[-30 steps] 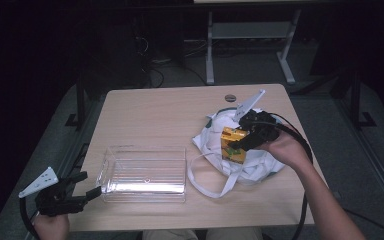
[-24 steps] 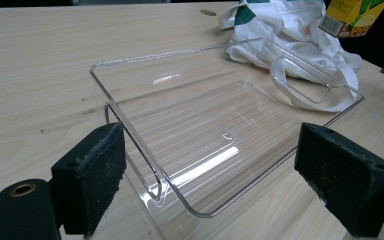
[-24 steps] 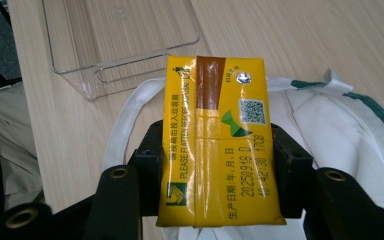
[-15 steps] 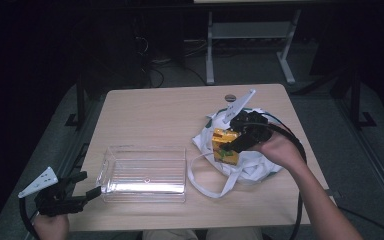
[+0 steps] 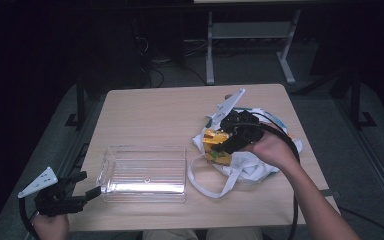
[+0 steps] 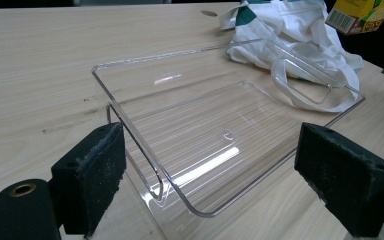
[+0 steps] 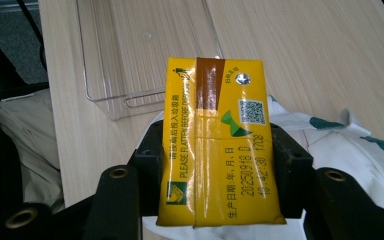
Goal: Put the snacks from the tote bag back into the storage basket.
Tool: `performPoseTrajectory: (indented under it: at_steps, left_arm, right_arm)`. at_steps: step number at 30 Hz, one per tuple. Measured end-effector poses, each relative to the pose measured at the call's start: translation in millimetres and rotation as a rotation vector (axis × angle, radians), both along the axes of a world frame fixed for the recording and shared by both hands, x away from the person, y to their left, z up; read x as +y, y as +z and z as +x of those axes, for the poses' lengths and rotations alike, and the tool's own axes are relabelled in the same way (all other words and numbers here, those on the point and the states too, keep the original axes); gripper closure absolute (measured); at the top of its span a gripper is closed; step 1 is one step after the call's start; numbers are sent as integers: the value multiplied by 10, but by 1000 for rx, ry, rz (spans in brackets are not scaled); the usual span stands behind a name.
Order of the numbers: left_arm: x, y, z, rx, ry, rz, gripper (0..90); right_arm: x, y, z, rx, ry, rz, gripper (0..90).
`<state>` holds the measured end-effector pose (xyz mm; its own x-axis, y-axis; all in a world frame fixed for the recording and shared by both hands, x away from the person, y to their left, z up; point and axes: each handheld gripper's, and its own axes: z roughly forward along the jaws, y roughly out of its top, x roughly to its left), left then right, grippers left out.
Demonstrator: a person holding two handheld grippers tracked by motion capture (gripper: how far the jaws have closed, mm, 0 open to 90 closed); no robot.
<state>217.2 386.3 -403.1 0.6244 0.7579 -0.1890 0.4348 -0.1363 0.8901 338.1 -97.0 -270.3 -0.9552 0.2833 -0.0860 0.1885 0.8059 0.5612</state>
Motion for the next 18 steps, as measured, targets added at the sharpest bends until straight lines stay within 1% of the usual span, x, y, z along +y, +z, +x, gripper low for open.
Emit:
performPoseTrajectory:
  at_steps: [7,8,13,16,18]
  left_arm:
    - [-2,-1,0,-1,2,-4,127]
    - [-2,0,0,-1,2,-4,127]
    - [0,0,0,-1,4,-5,127]
    - [0,-1,0,-1,6,-6,127]
    - [0,0,0,-2,5,-5,127]
  right_arm:
    - [87,24,-33,-5,23,-3,512]
    - [111,31,-33,-11,35,0,513]
    - [167,52,-58,-4,39,2,512]
    - [232,67,-78,-5,58,8,512]
    - [274,79,-91,-10,68,2,512]
